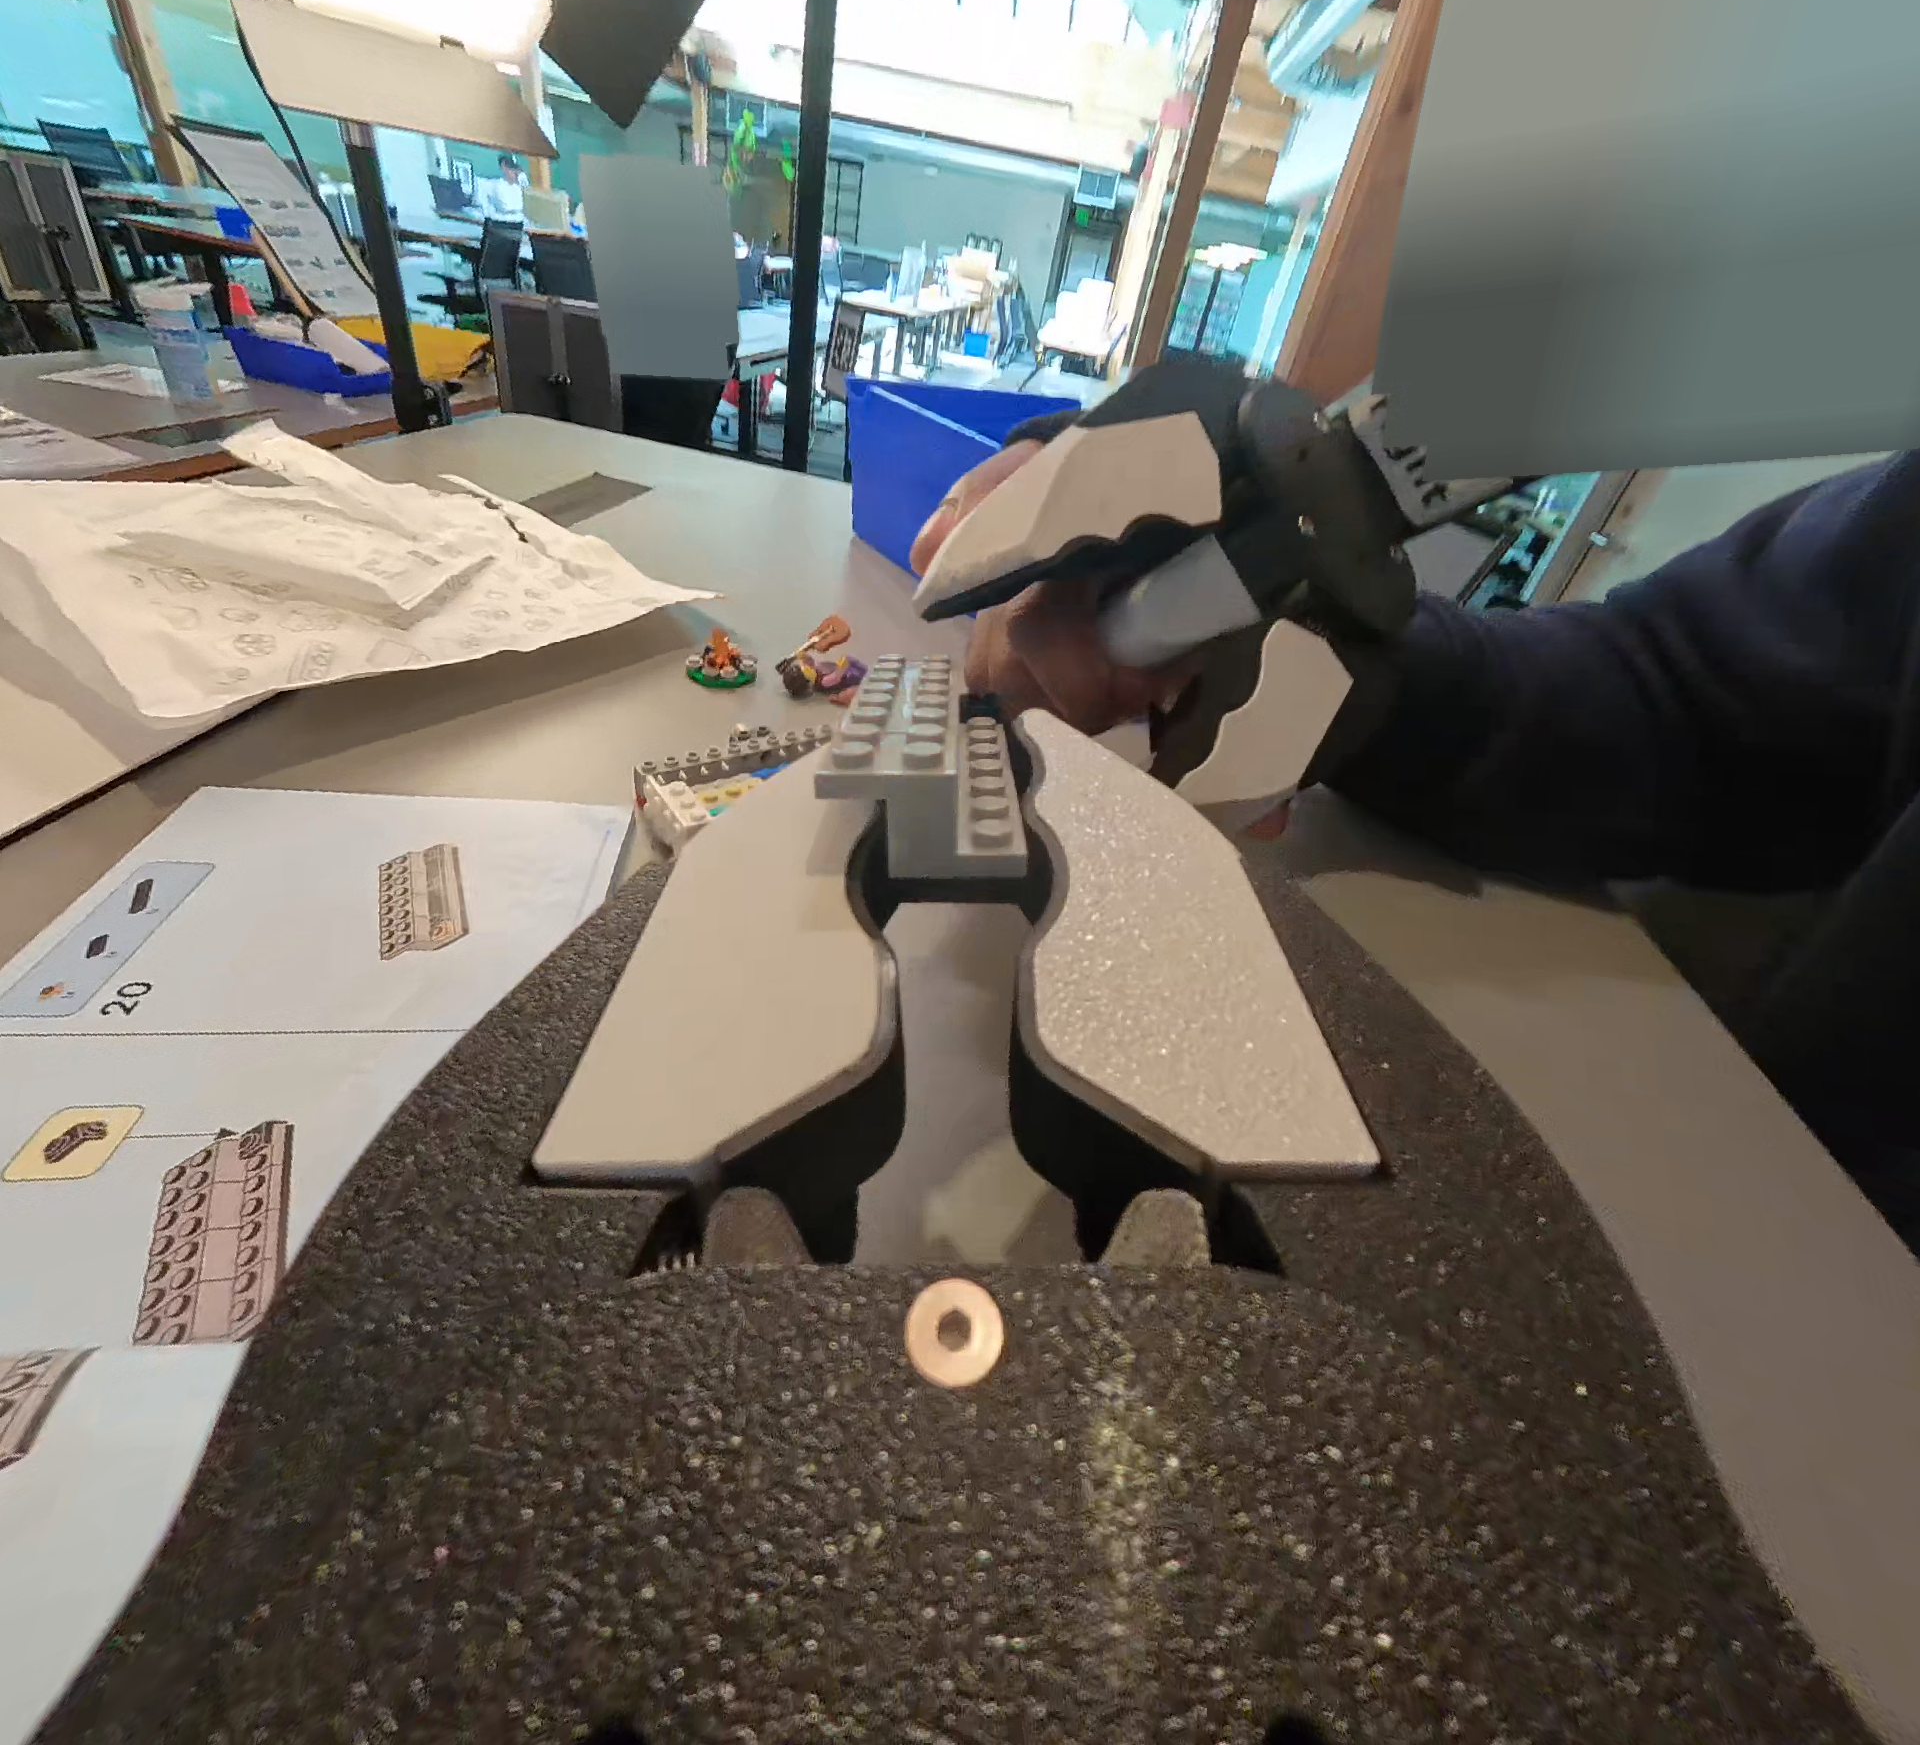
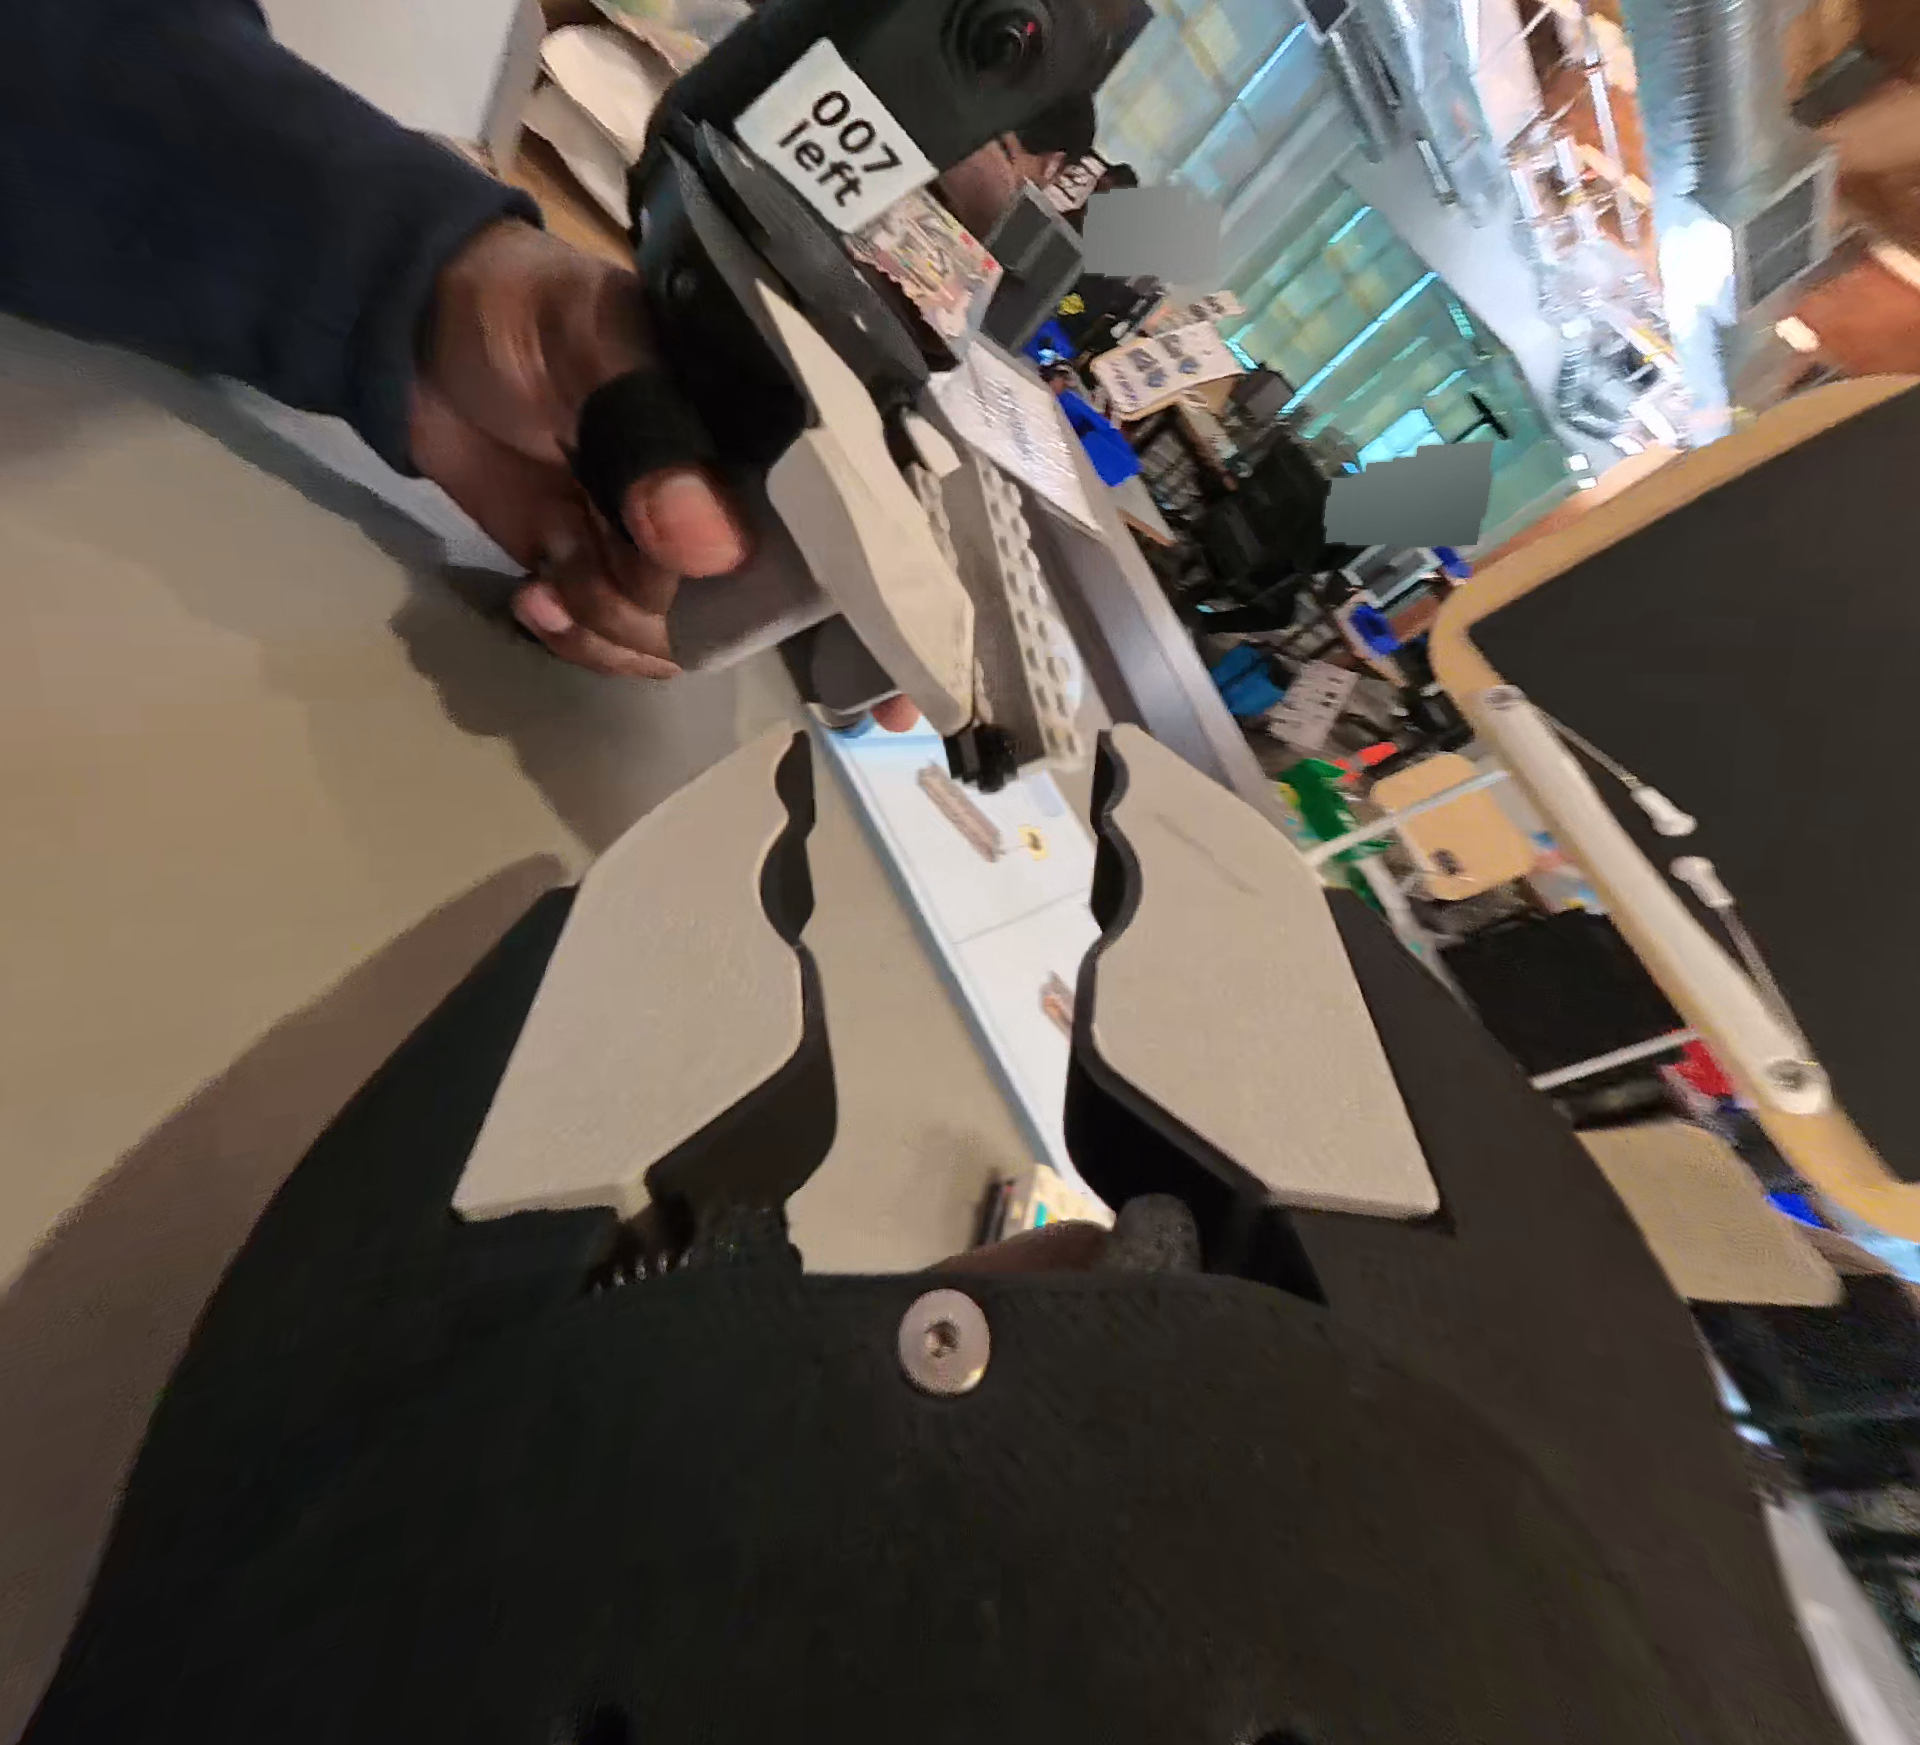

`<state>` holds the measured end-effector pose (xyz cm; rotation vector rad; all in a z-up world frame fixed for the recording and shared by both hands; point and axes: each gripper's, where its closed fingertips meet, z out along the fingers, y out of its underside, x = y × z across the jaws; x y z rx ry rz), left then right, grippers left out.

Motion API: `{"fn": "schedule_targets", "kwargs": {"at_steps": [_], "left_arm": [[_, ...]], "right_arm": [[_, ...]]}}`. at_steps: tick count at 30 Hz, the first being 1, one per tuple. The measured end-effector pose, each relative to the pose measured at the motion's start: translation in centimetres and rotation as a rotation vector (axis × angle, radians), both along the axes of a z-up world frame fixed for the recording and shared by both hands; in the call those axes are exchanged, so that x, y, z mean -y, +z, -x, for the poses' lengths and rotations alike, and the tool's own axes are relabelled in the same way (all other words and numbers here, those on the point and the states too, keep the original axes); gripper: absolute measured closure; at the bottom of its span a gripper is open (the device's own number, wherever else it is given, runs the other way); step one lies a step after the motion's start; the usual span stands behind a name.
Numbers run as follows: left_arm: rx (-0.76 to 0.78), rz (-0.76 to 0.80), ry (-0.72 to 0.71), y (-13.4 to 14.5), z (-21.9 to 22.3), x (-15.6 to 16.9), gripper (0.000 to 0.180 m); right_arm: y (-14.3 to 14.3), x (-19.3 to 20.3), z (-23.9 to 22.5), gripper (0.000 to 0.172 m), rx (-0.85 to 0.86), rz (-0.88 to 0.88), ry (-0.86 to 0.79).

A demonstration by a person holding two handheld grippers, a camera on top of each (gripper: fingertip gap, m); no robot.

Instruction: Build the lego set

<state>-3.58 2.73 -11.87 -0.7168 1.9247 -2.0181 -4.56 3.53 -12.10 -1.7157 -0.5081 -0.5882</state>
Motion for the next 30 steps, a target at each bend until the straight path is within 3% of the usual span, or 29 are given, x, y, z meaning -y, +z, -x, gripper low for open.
{"fn": "schedule_targets", "kwargs": {"at_steps": [11,22,30], "left_arm": [[-0.082,-0.274,0.062,-3.5,-0.6,1.0,0.163],[-0.012,-0.194,0.155,-2.0,-1.7,-0.6,0.163],[0.114,-0.006,0.235,0.8,-2.0,-2.2,0.163]], "right_arm": [[-0.8,0.2,-0.5,0.118,-0.17,0.021,0.007],[-1.8,-0.1,-1.3,0.12,-0.305,-0.026,0.016],[-3.1,-0.7,-1.6,0.125,-0.311,0.006,-0.022]]}}
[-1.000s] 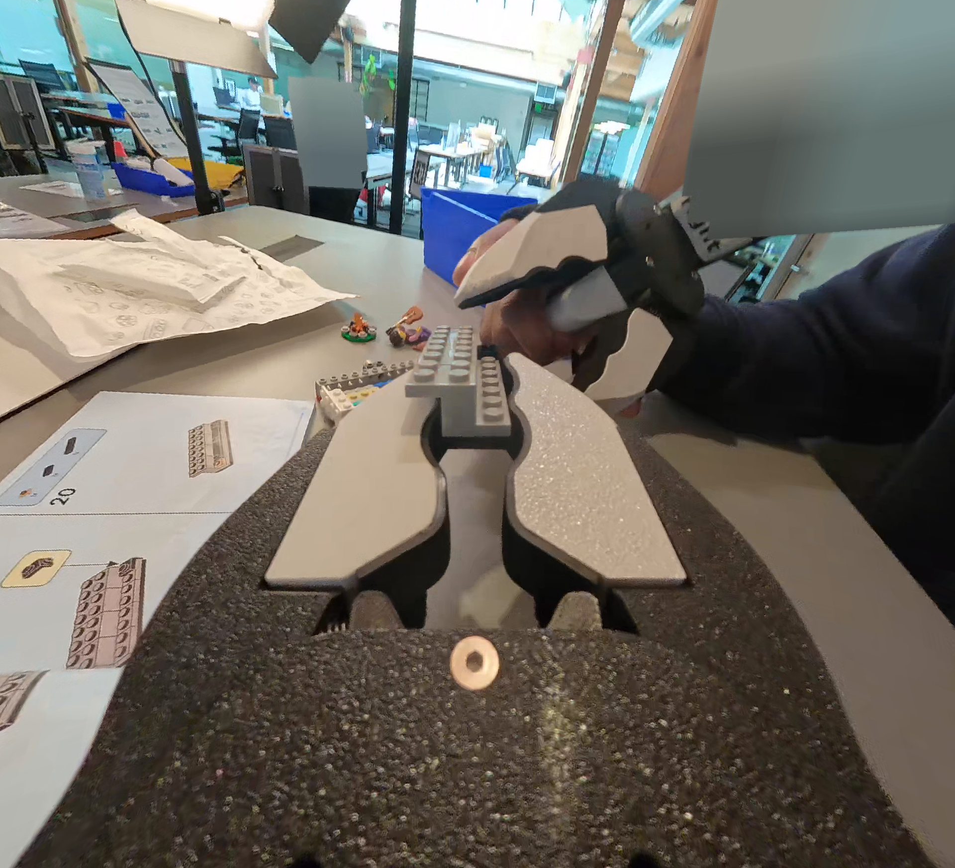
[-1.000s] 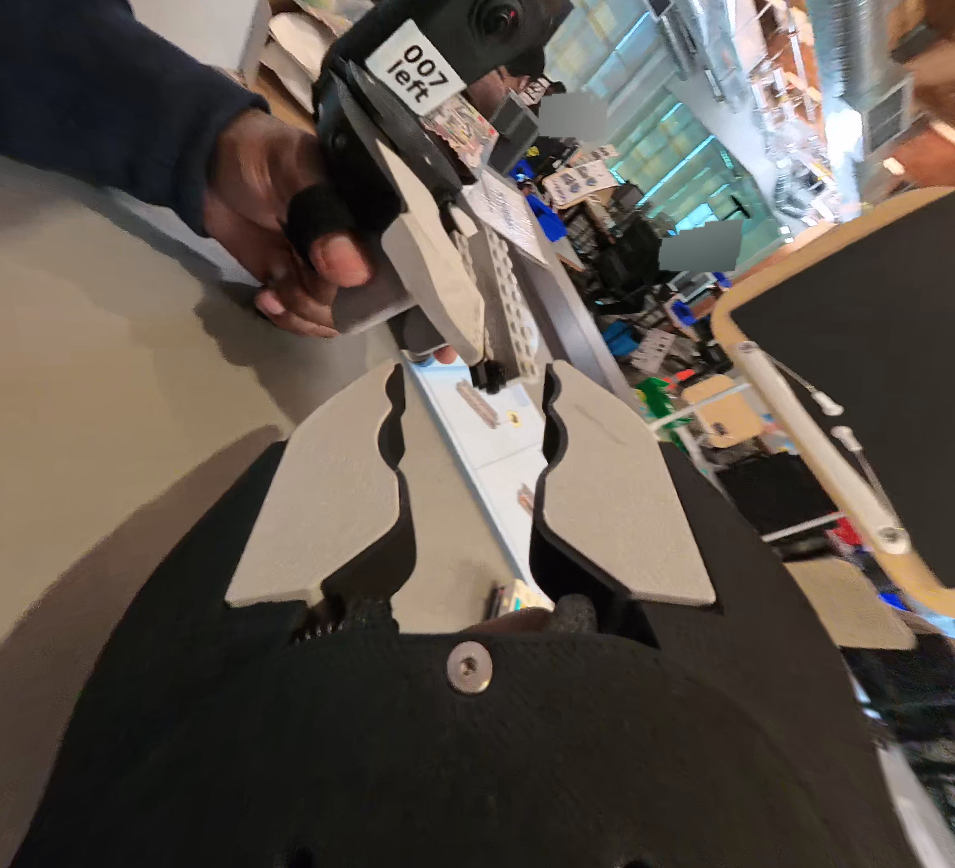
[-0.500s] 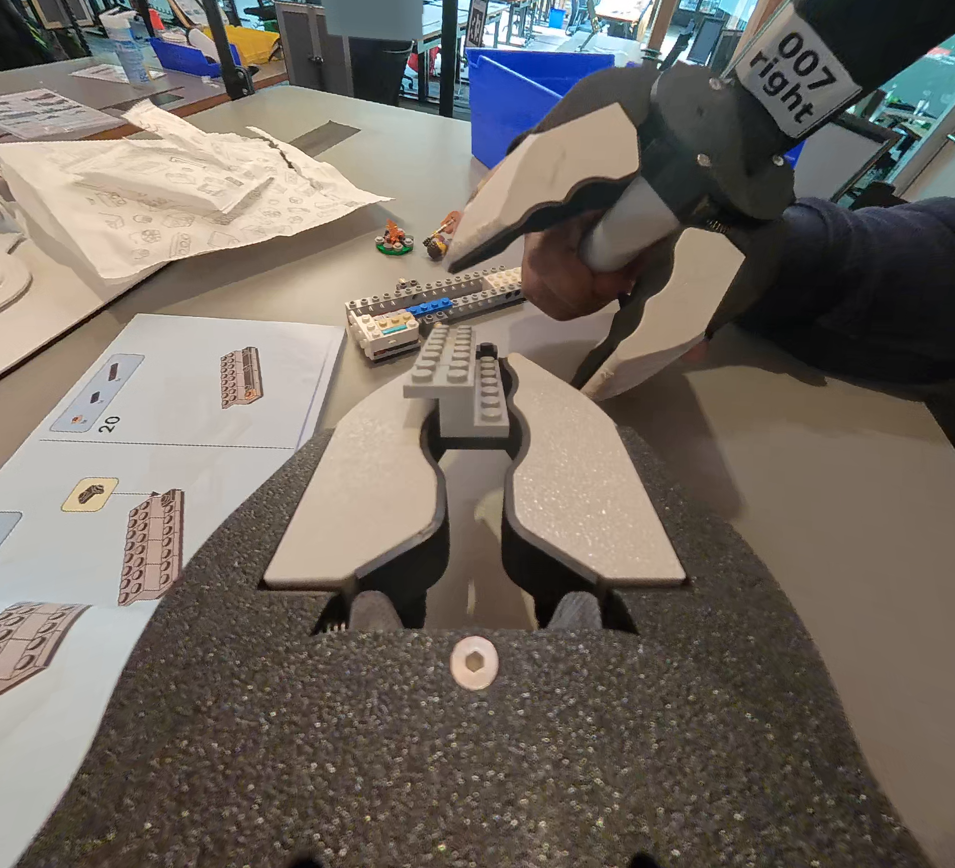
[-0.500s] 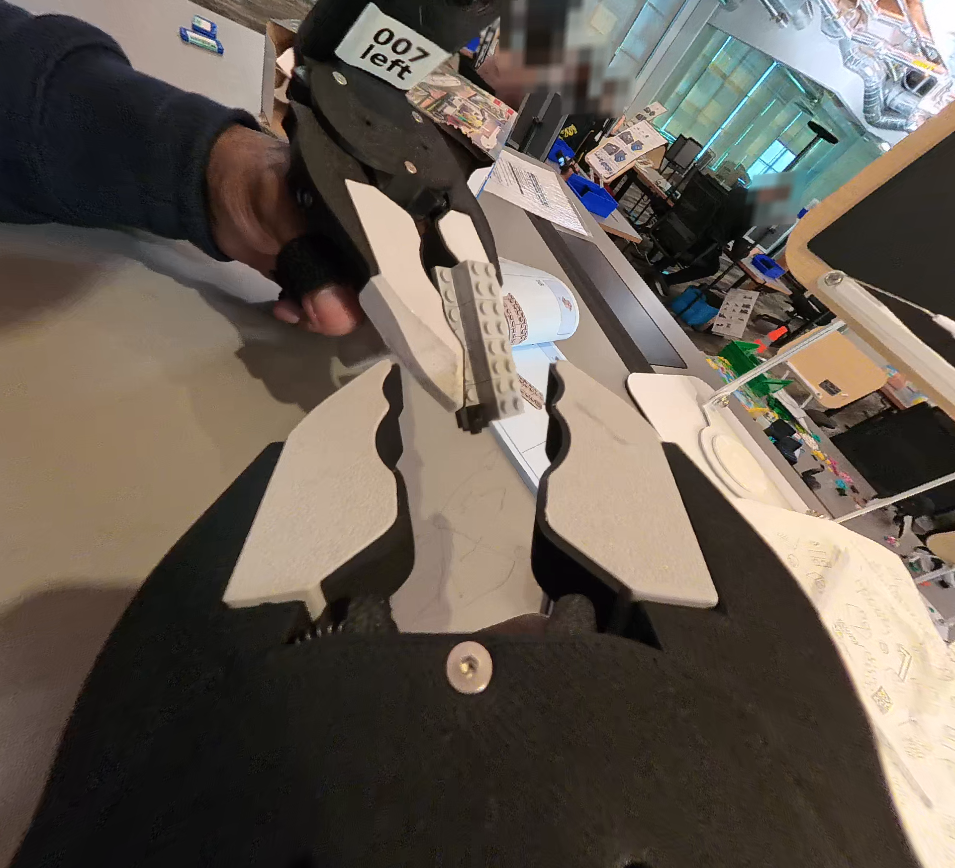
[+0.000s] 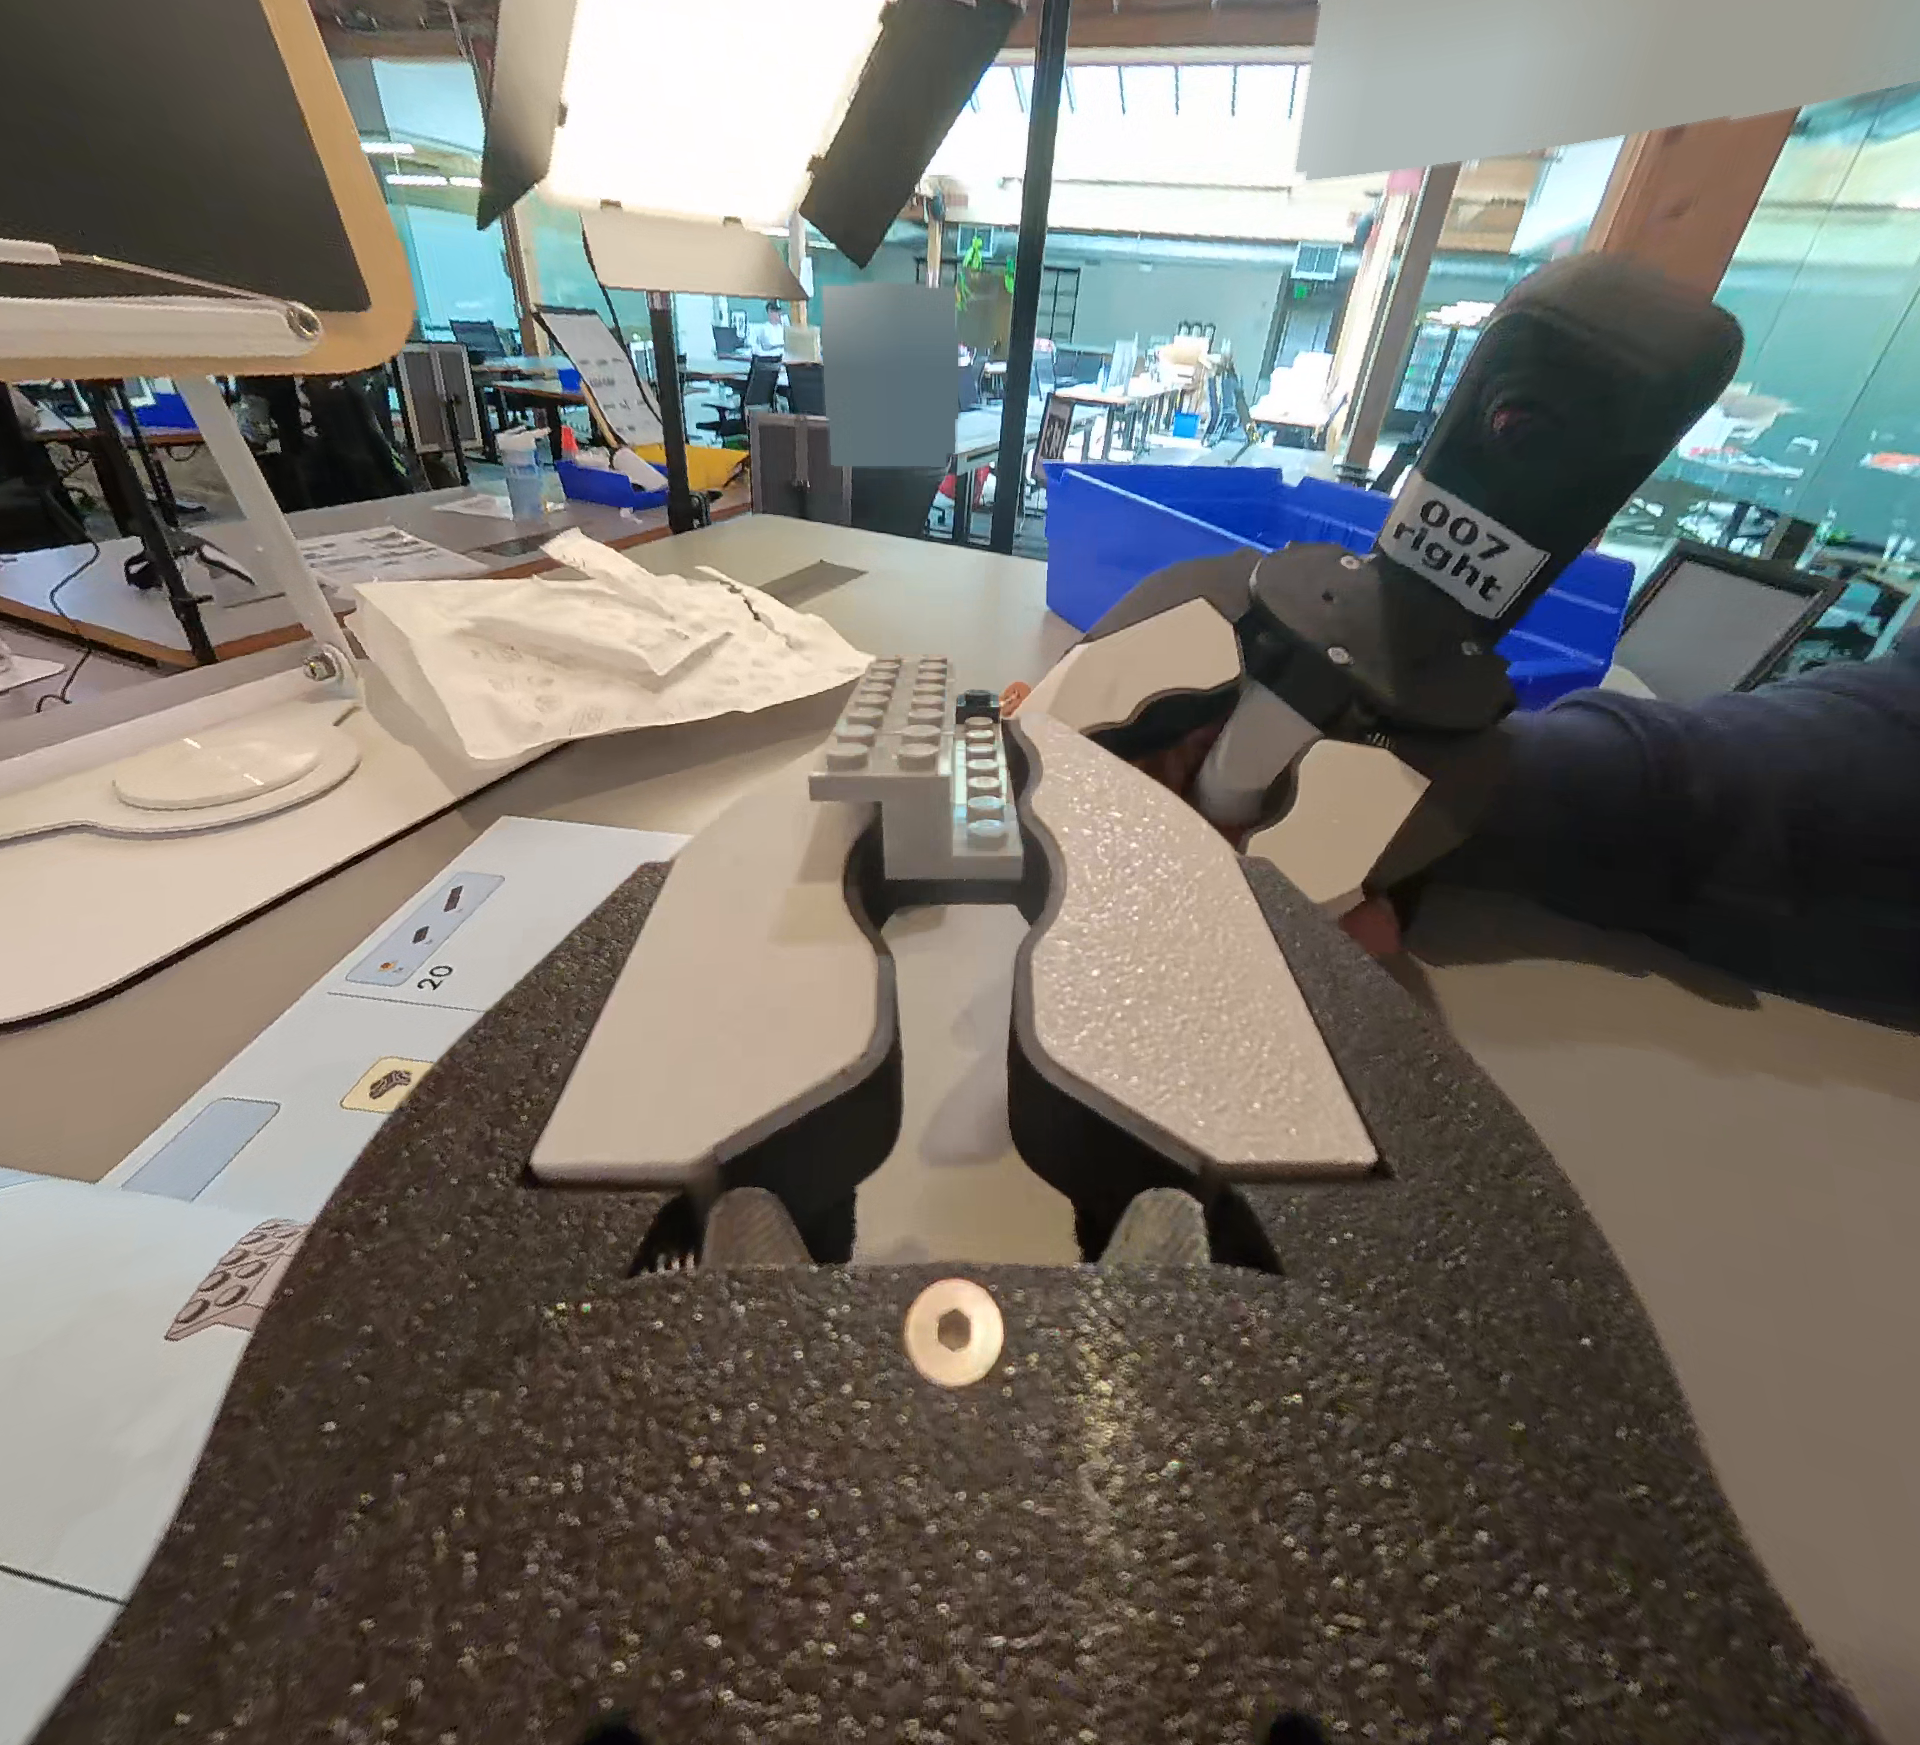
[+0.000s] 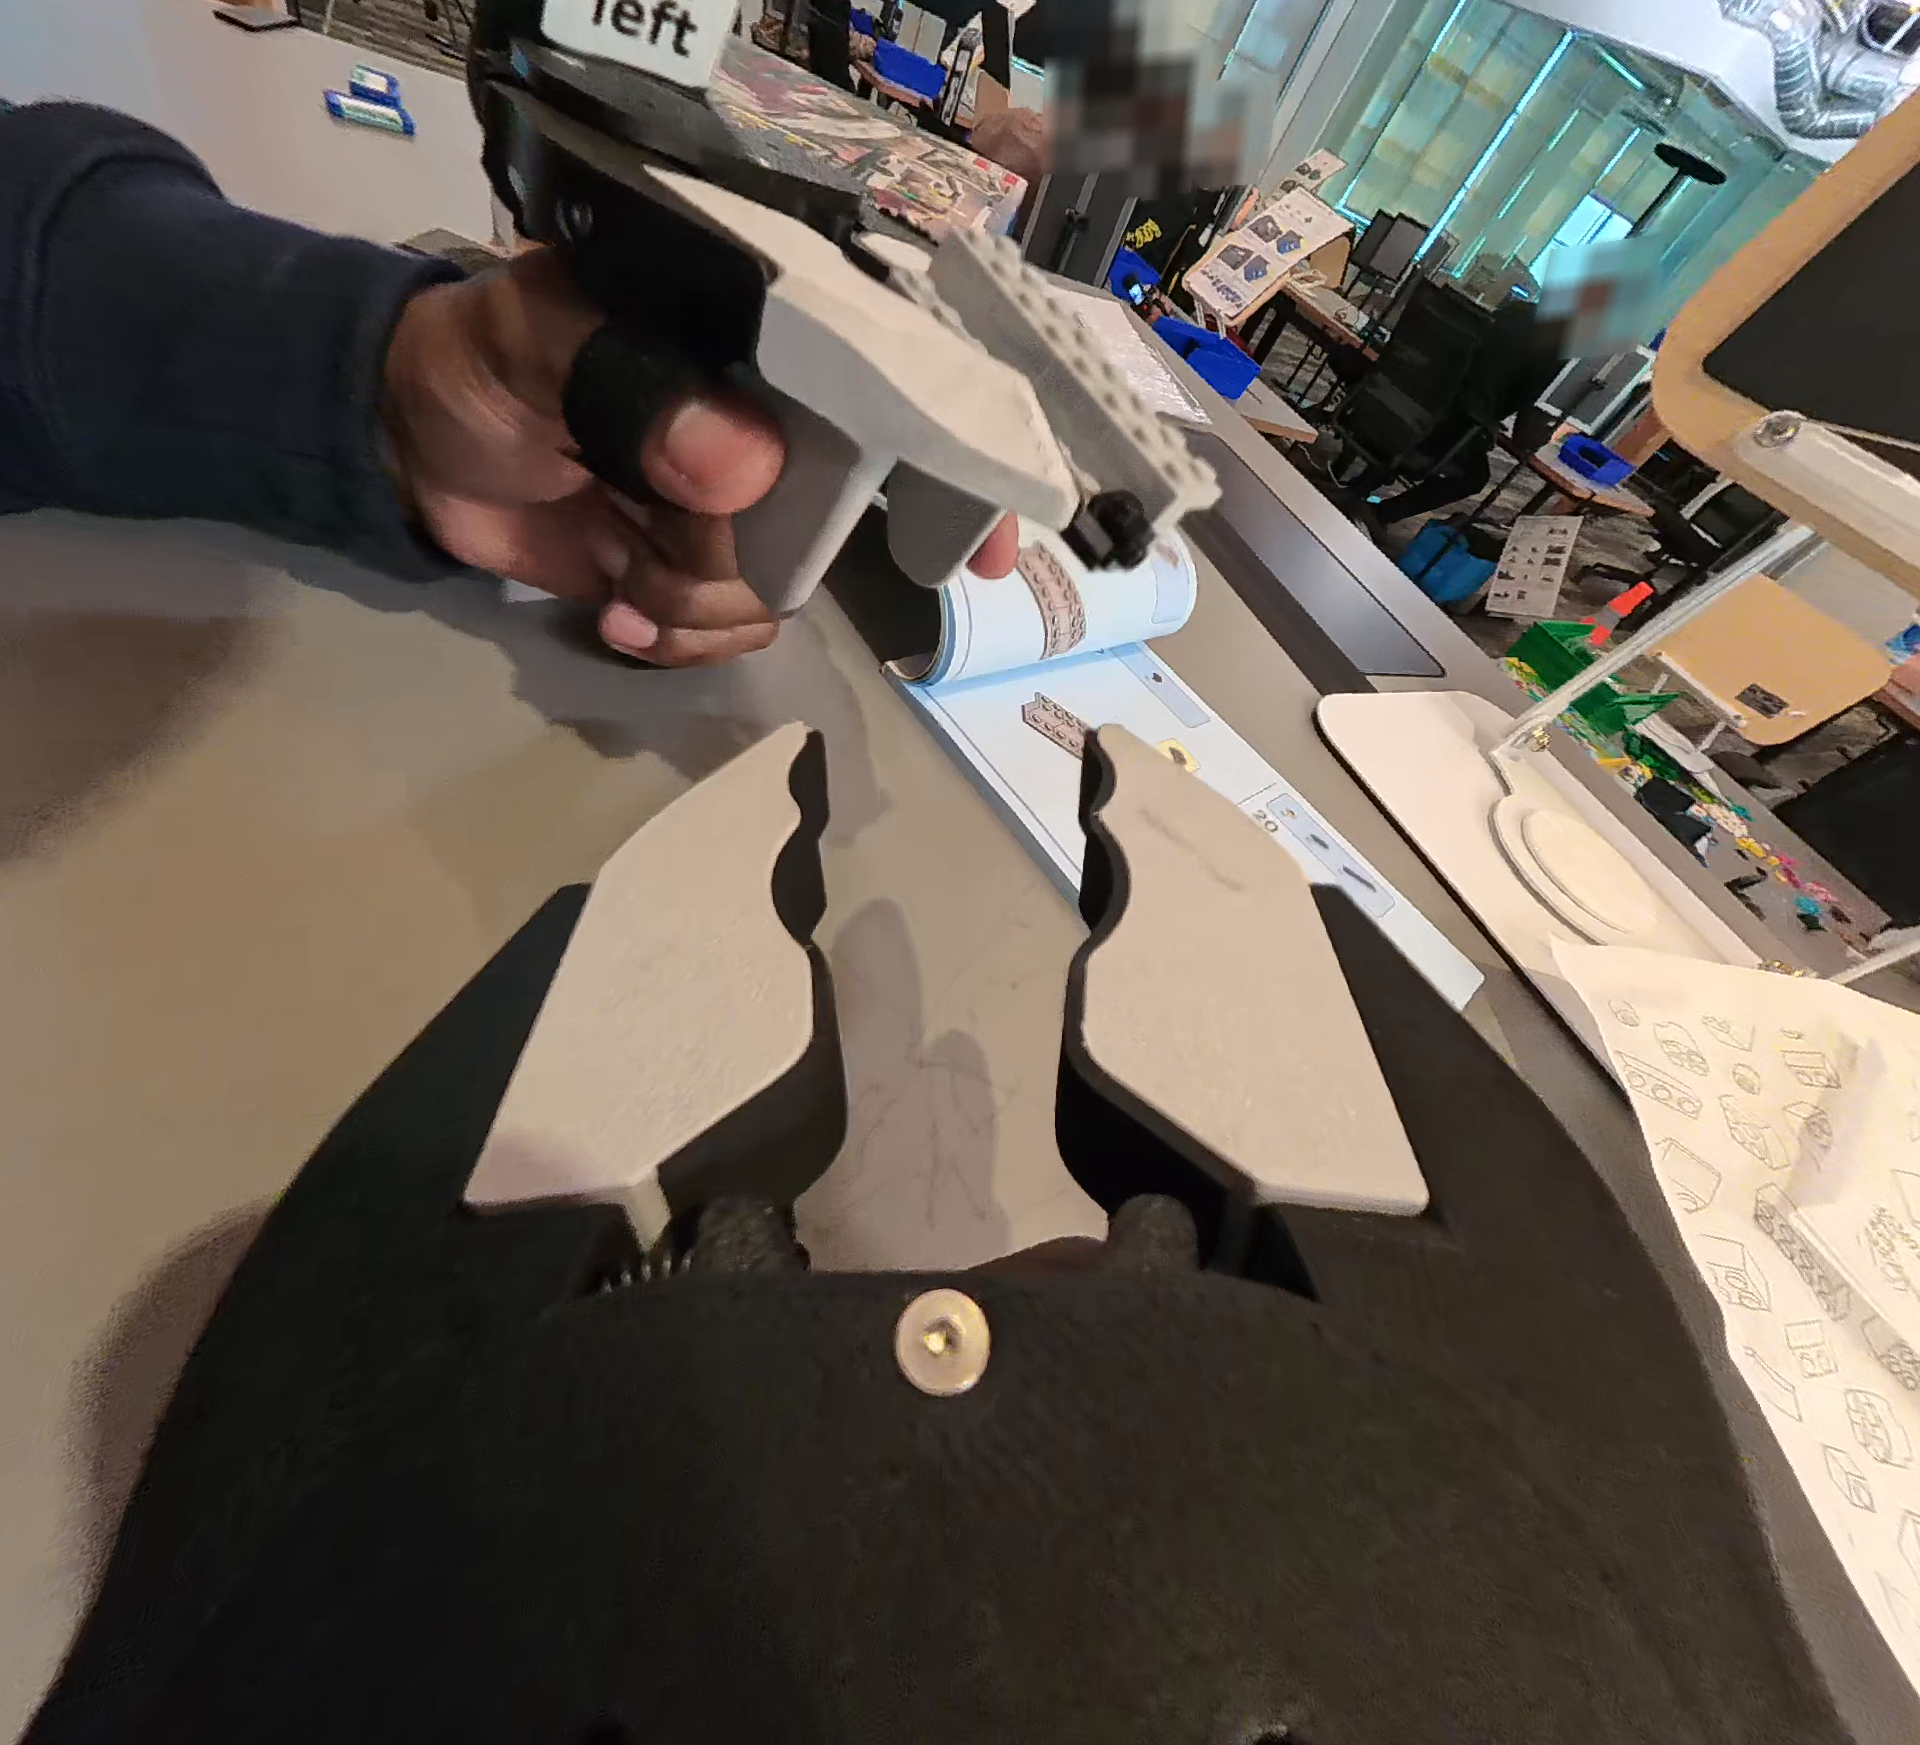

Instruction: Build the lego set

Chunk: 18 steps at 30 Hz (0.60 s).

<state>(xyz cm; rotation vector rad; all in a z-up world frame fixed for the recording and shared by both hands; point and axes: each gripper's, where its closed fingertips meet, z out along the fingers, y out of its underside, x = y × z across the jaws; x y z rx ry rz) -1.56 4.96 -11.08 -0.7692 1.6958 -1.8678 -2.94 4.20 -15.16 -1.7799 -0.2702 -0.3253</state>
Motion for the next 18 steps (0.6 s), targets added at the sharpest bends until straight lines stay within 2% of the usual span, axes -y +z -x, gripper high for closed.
{"fn": "schedule_targets", "kwargs": {"at_steps": [18], "left_arm": [[-0.009,0.052,-0.019,0.3,-0.1,-0.5,0.163]], "right_arm": [[-0.1,-0.3,-1.1,0.127,-0.088,0.019,-0.03]]}}
